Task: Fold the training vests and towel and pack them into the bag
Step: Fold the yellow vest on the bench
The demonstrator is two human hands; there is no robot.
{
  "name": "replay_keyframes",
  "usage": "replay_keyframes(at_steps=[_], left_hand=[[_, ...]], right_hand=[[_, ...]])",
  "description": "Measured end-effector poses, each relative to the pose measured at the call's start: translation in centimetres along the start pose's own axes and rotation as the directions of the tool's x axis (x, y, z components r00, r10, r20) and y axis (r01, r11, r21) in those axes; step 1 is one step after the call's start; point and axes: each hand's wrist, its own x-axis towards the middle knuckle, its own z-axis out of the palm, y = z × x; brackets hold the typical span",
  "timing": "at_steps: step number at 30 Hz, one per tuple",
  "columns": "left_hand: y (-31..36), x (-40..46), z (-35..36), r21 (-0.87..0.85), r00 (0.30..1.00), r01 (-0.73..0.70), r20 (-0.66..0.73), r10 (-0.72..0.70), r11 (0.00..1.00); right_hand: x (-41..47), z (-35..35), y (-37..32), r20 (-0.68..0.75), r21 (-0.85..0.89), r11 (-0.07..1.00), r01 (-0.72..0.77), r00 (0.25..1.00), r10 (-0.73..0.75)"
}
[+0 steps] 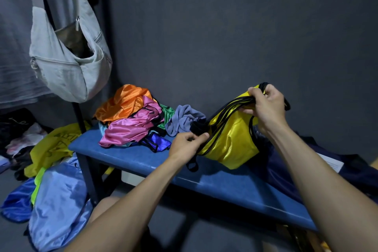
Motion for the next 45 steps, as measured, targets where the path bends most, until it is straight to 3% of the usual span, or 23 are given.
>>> replay_keyframes(at_steps=[5, 9, 13, 22, 28, 32, 37, 41, 45], left_hand=[[0.9, -0.3, 0.9, 0.02, 0.994, 0.094, 0.055, -0.095, 0.995], [2.6, -0.1, 1.8, -0.137, 0.934, 0.269, 0.279, -0.223, 0.953], [3.9, 0.1, 2.7, -0.317, 0.894, 0.397, 0.348, -0.283, 0.861], [3.7, 0.1, 0.7, -0.324, 0.938, 0.304, 0.264, -0.223, 0.896], [2.2, 0.2, 0.2, -0.076, 0.969, 0.155, 0.204, -0.137, 0.985], [1.1, 0.1, 1.2, -0.01, 0.993, 0.019, 0.114, -0.018, 1.0], [0.0, -0.2, 1.5, 0.059, 0.996, 0.027, 0.087, -0.032, 0.998], [0.1, -0.6, 2.6, 0.048, 1.0, 0.001, -0.025, 0.0, 0.999], [0.5, 0.0, 4.2, 0.243, 0.976, -0.039, -0.2, 0.09, 0.969]], right_hand=[[-0.6, 0.5, -0.8, 0.04, 0.024, 0.999, 0.023, 0.999, -0.024], [-0.9, 0.7, -1.4, 0.082, 0.03, 0.999, 0.025, 0.996, -0.027], [-0.8, 0.3, -1.3, 0.1, 0.011, 1.0, 0.021, 0.995, -0.022], [-0.5, -1.3, -0.7, 0.068, 0.01, 1.0, -0.004, 0.998, 0.003], [-0.3, -1.0, 0.0, 0.073, 0.017, 1.0, -0.015, 0.997, 0.014], [-0.2, -0.8, 0.0, 0.06, 0.006, 1.0, 0.009, 0.998, -0.009], [0.3, -1.1, -0.3, 0.015, -0.023, 0.999, 0.029, 0.999, -0.028], [0.2, -0.5, -0.7, -0.01, -0.056, 0.998, 0.037, 0.999, -0.038], [0.1, 0.5, -1.6, -0.008, -0.074, 0.996, 0.042, 0.999, -0.043]])
